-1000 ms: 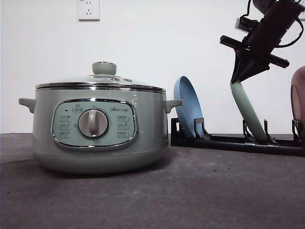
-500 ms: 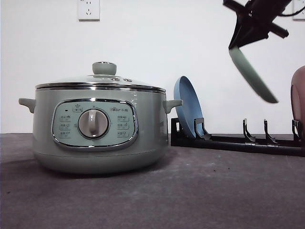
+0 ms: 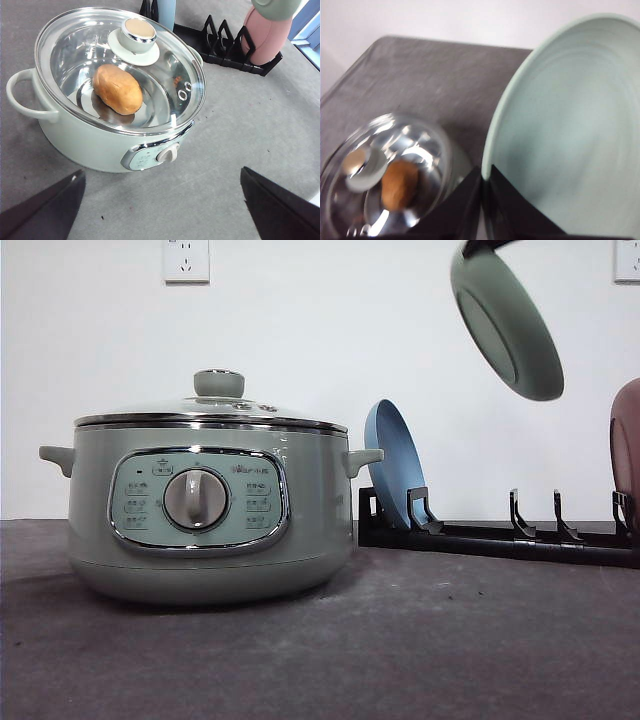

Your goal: Transfer potato from steamer to green plate

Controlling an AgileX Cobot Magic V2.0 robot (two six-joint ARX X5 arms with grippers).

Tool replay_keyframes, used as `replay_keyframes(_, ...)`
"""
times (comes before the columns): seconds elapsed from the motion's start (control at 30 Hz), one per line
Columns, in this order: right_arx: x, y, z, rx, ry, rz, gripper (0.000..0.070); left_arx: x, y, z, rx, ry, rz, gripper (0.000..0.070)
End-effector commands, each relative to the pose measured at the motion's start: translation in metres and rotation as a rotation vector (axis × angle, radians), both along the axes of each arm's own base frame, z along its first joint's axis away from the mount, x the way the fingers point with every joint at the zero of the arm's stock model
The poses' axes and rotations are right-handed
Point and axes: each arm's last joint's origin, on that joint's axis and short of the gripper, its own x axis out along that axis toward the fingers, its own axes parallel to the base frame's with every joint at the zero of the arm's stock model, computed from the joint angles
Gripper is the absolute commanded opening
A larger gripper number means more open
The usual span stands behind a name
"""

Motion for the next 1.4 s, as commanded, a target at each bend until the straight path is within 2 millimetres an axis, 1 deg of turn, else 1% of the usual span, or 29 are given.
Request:
replay_keyframes(0.0, -0.009, 0.005, 0.008, -0.072, -0.049, 0.027, 0.0006, 0.000, 0.000, 0.006, 0.006, -0.031, -0.016, 0.0636)
replay_keyframes(0.13, -0.035, 0.018, 0.009, -0.215, -0.013, 0.060, 0.0006, 0.000, 0.000, 0.006, 0.006, -0.031, -0.016, 0.0636)
replay_keyframes(0.3, -0.064, 0.035, 0.001, -0.388, 0.079, 0.121, 0.0005, 0.000, 0.000, 0.006, 0.006, -0.032, -0.017, 0.0636)
replay_keyframes(0.53, -0.091, 0.064, -0.017, -0.557, 0.165, 0.208, 0.0004, 0.000, 0.000, 0.006, 0.008, -0.034, -0.018, 0.0636)
replay_keyframes(0.67, -0.104, 0.084, -0.041, -0.637, 0.211, 0.251, 0.0004, 0.000, 0.000, 0.006, 0.008, -0.034, -0.018, 0.0636)
replay_keyframes(0.8, -0.119, 0.102, -0.073, -0.717, 0.254, 0.297, 0.0004, 0.000, 0.000, 0.006, 0.008, -0.034, -0.018, 0.0636)
replay_keyframes(0.97, -0.141, 0.121, -0.109, -0.809, 0.252, 0.329, 0.0004, 0.000, 0.000, 0.006, 0.008, -0.034, -0.018, 0.0636)
replay_keyframes(1.2, -0.163, 0.138, -0.146, -0.826, 0.241, 0.381, 0.0004, 0.000, 0.000, 0.007, 0.007, -0.043, -0.018, 0.0636)
replay_keyframes(1.37, -0.167, 0.145, -0.172, -0.846, 0.251, 0.401, 0.0004, 0.001, 0.000, 0.007, 0.007, -0.047, -0.017, 0.0636)
